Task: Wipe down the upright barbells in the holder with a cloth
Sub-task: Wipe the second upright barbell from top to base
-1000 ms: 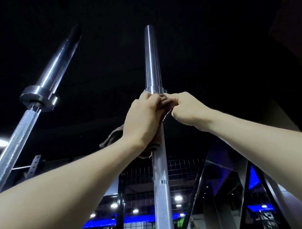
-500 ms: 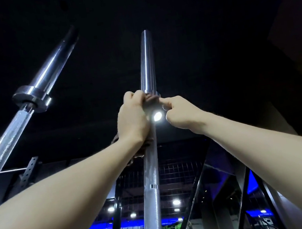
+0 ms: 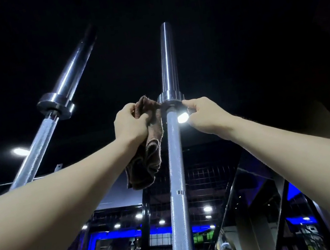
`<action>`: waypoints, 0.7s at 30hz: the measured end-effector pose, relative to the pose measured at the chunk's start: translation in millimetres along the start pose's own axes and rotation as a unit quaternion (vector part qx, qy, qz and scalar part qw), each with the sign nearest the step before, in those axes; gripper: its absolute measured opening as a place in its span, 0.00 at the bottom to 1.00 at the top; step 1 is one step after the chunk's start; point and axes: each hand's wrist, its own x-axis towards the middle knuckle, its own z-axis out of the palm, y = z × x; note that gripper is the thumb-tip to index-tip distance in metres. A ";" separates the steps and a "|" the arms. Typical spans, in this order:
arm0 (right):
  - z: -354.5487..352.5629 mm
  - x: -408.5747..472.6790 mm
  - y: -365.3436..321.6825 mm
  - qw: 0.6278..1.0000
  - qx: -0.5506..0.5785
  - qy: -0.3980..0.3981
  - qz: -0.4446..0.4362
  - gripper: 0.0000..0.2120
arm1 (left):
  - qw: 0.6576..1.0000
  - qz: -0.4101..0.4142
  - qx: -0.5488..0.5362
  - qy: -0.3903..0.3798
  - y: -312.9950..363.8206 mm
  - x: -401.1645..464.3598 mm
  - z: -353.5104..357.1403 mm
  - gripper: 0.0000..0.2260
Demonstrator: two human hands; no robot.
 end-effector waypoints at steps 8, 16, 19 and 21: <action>-1.9 -15.1 -41.7 0.993 -0.089 0.075 -0.034 0.12 | 0.994 -0.008 -0.095 -0.050 2.2 -0.3 -12.0 0.04; 19.0 -12.7 -86.6 0.998 -0.038 0.059 -0.009 0.13 | 0.965 -0.047 -0.240 -0.098 0.6 1.6 -23.7 0.04; 27.2 -16.6 -104.3 0.999 -0.005 0.029 0.013 0.17 | 0.935 -0.113 -0.314 -0.119 6.3 5.8 -30.4 0.03; 30.6 -17.4 -116.4 0.999 0.002 0.012 0.034 0.17 | 0.900 -0.149 -0.379 -0.155 12.6 6.7 -37.4 0.05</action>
